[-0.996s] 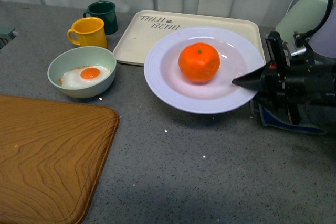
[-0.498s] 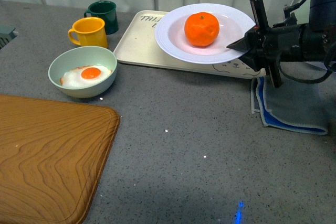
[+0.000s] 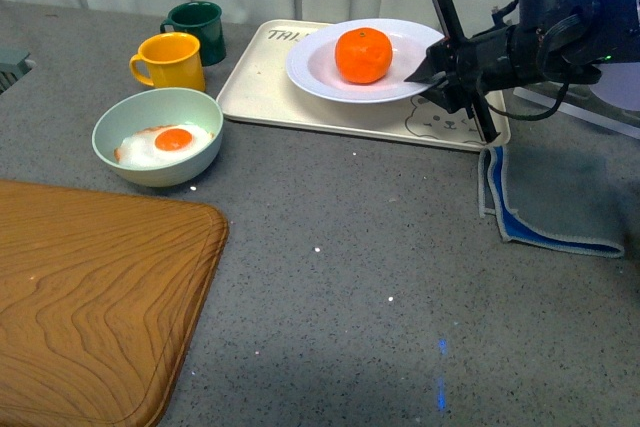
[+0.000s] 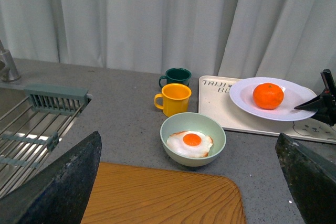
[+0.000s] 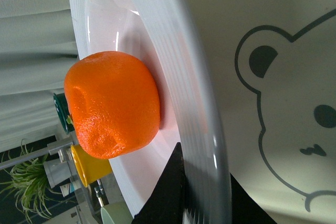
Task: Place orange and plate with both arms
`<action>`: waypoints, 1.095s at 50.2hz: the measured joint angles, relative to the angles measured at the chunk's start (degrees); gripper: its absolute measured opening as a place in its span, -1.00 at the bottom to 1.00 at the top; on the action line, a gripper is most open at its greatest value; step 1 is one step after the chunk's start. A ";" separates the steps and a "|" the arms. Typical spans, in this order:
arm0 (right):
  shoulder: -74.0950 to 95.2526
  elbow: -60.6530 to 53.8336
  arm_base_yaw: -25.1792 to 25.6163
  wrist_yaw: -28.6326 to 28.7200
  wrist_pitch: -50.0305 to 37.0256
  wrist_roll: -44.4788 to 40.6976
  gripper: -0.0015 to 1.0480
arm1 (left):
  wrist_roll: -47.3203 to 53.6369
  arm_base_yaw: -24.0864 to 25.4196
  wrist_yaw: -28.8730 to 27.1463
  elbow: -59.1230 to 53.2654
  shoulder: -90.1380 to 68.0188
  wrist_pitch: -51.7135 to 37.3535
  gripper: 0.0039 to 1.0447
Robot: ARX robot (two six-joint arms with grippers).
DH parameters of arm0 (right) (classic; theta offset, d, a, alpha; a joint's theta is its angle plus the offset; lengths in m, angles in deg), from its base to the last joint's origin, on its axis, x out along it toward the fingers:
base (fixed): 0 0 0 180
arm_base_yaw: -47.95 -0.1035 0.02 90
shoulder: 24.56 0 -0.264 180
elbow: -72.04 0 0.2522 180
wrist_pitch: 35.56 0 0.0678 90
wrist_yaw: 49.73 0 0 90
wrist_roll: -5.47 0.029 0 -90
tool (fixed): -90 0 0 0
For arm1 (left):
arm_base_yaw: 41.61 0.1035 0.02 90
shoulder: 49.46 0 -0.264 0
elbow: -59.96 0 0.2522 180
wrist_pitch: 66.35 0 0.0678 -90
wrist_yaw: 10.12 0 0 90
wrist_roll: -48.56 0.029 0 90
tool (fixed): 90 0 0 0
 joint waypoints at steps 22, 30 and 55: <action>3.02 6.10 -0.92 -2.34 6.51 -1.70 -0.67 | 0.00 0.00 0.00 0.00 0.00 0.00 0.88; 2.82 4.17 -0.92 -3.67 5.49 -2.78 -0.27 | 0.00 0.00 0.00 0.00 0.00 0.00 0.88; -9.07 -6.58 -3.02 -13.62 0.42 -21.18 0.80 | 0.00 0.00 0.00 0.00 0.00 0.00 0.88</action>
